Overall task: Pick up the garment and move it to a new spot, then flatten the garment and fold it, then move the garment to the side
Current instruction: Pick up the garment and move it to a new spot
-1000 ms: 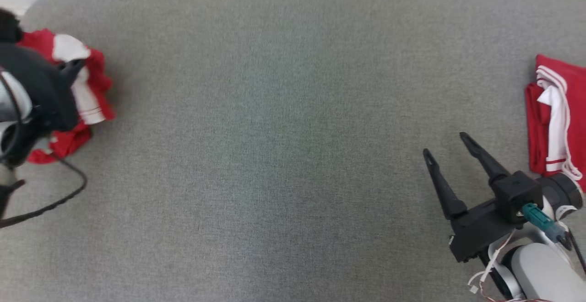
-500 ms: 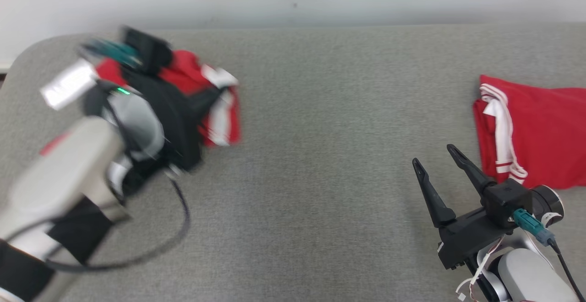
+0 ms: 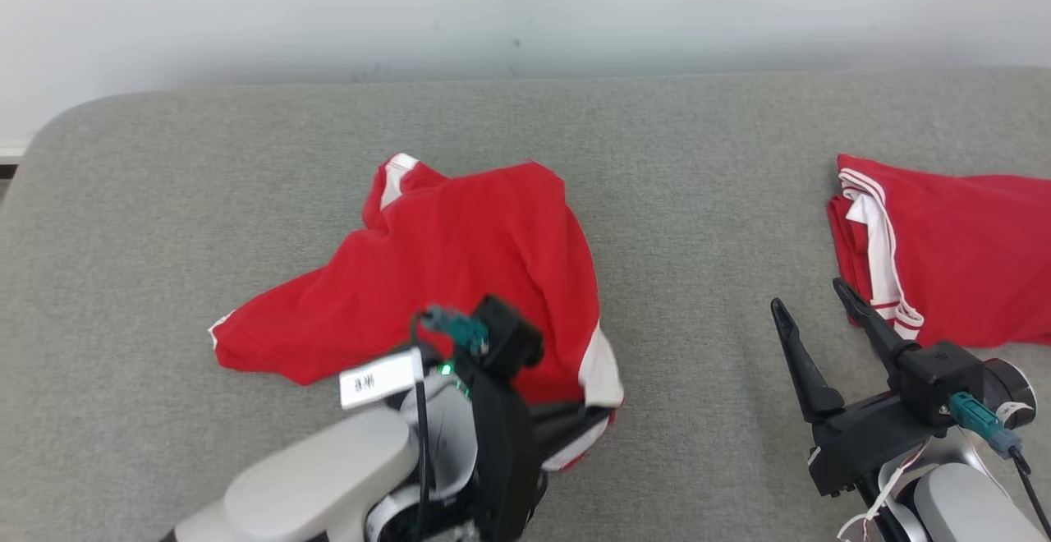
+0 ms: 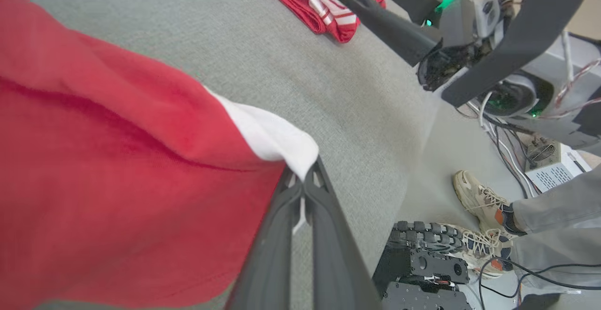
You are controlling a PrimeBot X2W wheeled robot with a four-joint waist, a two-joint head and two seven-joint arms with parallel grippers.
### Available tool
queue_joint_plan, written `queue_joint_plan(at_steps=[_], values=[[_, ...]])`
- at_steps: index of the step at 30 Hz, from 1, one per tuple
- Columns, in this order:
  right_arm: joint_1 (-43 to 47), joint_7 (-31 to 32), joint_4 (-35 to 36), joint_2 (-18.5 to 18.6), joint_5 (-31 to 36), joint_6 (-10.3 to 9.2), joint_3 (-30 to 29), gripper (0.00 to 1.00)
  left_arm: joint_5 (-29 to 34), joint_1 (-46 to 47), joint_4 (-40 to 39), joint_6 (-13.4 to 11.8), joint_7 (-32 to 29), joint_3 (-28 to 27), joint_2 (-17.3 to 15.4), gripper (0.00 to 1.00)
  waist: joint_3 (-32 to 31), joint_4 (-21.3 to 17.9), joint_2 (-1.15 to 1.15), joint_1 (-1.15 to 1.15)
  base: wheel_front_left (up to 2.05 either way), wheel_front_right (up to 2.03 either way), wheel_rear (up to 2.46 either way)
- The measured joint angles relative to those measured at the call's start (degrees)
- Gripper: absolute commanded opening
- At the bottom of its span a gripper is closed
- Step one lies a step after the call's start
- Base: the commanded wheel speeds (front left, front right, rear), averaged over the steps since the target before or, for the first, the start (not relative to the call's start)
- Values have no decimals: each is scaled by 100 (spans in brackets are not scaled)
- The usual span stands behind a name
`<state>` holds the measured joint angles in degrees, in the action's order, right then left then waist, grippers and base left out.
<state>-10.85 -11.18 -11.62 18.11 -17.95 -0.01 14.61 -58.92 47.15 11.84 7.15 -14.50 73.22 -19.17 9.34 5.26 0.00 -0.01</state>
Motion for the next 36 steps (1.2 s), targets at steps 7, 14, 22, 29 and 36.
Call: queue_joint_plan(at_steps=[7, 14, 22, 29, 36], values=[[53, -51, -113, -13, -47, 1, -16, 100, 138, -243, 276, 0, -31, 179, -368, 0, -109, 151, 0, 0, 0, 0, 0], [138, -102, -174, -41, -132, 1, -22, 100, 477, -451, 671, 0, -114, 142, -845, 0, -248, 329, 0, 0, 0, 0, 0], [240, -147, -293, -69, -171, 10, -38, 100, 898, -461, 980, -49, -214, 147, -1060, 0, -400, 560, 0, 0, 0, 0, 0], [284, -169, -343, -158, -175, 64, 44, 100, 1046, -467, 1099, -212, -174, 144, -1352, 0, -539, 723, 0, 0, 0, 0, 0], [318, -170, -479, -211, -175, 155, 175, 100, 998, -799, 1154, -275, 12, 140, -1000, 0, -608, 747, 0, 1, 0, 0, 0]])
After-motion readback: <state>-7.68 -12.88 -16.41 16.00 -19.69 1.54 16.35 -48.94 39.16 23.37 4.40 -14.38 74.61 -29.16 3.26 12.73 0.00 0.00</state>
